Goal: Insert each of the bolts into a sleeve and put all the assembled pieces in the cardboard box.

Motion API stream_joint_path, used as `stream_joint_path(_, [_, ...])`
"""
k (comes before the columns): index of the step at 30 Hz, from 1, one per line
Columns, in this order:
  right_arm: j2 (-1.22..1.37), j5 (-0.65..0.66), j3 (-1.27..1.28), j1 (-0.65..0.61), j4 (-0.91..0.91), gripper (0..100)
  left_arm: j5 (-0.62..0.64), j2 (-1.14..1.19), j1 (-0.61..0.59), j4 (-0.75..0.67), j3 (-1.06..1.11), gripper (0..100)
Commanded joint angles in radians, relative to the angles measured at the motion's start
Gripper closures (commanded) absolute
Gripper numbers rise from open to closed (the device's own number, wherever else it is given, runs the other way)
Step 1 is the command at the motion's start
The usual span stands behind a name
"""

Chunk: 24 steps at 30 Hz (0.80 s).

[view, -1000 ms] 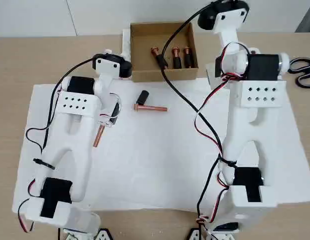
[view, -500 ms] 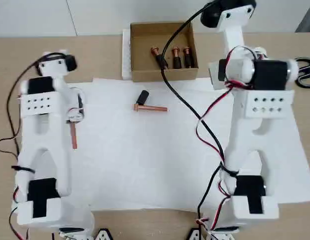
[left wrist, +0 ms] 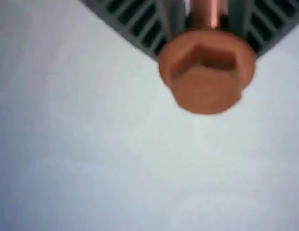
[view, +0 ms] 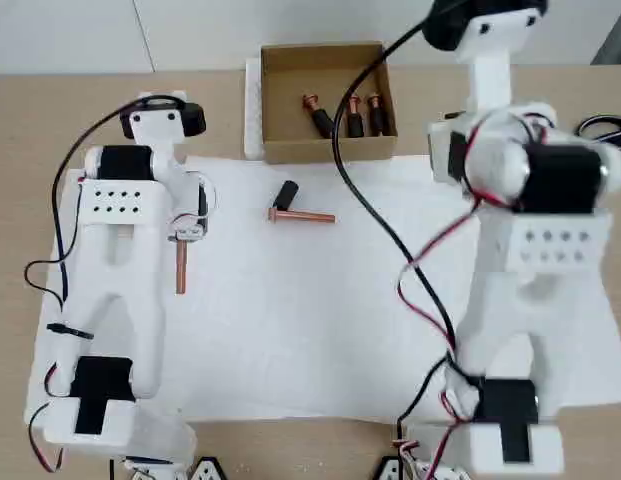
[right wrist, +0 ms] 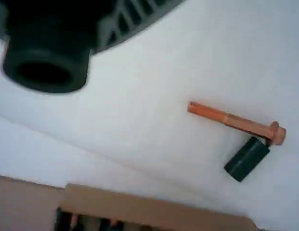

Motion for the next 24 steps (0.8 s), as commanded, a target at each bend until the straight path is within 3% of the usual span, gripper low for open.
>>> stream_joint_path(1, [-0.216, -0.006, 0.064, -0.007, 0.002, 99.5, 0.003, -0.018, 0.008, 0.058, -0.128, 99])
stream_joint_path(6, [-0.412, 0.000, 0.325, -0.001, -0.001, 99.2, 0.003, -0.018, 0.021, 0.058, -0.179, 99])
stream_joint_path(9, [-0.510, 0.087, 0.493, 0.001, -0.051, 99.1, 0.003, -0.020, 0.066, 0.060, -0.179, 99])
stream_joint_path(15, [-0.702, 0.140, 0.977, -0.005, -0.518, 99.5, 0.003, -0.020, 0.167, 0.060, -0.179, 99])
stream_joint_path(19, [-0.799, 0.140, 1.304, -0.001, -0.822, 99.5, 0.003, -0.020, 0.172, 0.060, -0.179, 99])
stream_joint_path(24, [-0.906, 0.120, 1.545, -0.018, -0.992, 99.5, 0.003, -0.020, 0.176, 0.060, -0.179, 99])
